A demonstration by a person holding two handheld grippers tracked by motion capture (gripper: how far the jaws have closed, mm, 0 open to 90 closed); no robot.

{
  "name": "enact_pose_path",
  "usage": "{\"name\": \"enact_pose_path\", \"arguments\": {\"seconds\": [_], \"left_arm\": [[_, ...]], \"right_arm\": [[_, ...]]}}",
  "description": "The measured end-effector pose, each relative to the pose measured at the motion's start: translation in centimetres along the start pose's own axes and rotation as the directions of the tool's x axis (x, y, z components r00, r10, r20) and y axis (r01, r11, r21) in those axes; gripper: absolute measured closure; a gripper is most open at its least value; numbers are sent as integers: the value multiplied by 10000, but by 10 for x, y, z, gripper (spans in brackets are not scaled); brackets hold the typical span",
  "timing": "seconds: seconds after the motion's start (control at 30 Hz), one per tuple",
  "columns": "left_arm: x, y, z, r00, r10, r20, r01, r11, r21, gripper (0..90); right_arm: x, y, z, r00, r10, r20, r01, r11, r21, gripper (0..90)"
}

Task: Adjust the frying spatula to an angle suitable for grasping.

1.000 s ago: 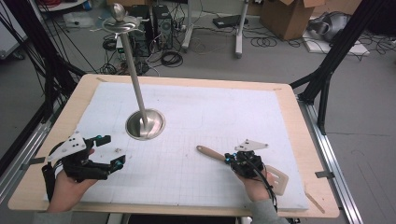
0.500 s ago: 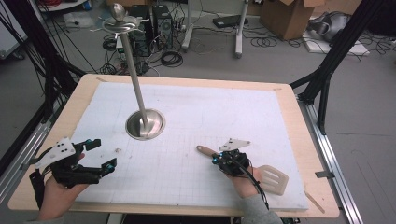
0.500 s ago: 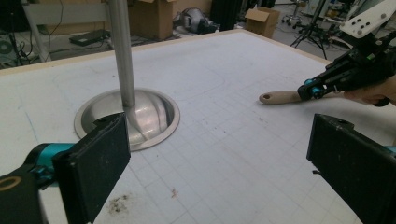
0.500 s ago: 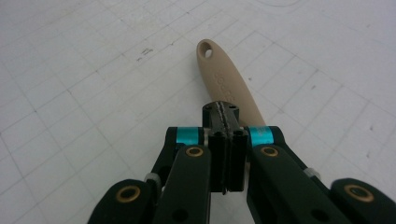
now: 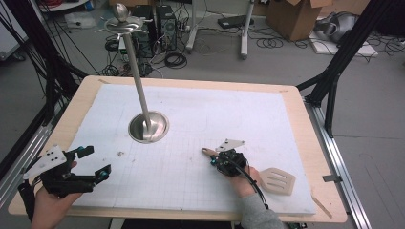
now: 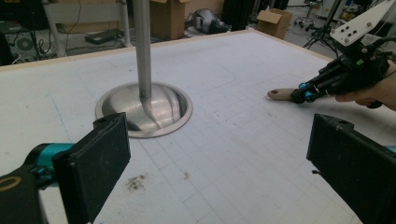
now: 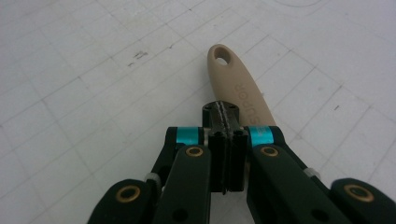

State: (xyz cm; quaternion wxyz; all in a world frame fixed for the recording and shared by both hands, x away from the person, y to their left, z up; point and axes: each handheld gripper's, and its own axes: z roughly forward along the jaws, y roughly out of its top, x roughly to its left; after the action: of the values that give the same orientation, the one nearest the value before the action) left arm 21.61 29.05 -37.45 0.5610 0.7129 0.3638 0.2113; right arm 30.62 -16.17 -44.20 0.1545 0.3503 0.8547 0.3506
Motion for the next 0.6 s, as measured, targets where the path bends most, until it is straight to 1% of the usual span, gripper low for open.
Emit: {"name": "enact_pose_path", "arguments": {"seconds": [0.23,0.37,0.47,0.6], "left_arm": [[1,-3,-7,9998,-55,-182,55,10000,13,66],[1,-4,-10,9996,-83,-261,83,10000,-6,66],[1,-5,-12,9995,-96,-306,96,10000,-1,65],[1,-6,-16,9992,-100,-381,101,9999,5,66]], "right_arm": [[-2,4,5,9998,23,213,-23,10000,5,900],[-3,6,8,9987,2,500,1,10000,-64,900],[-5,7,9,9985,28,538,-22,9999,-109,900],[-8,8,11,9974,80,712,-66,9998,-203,900]]}}
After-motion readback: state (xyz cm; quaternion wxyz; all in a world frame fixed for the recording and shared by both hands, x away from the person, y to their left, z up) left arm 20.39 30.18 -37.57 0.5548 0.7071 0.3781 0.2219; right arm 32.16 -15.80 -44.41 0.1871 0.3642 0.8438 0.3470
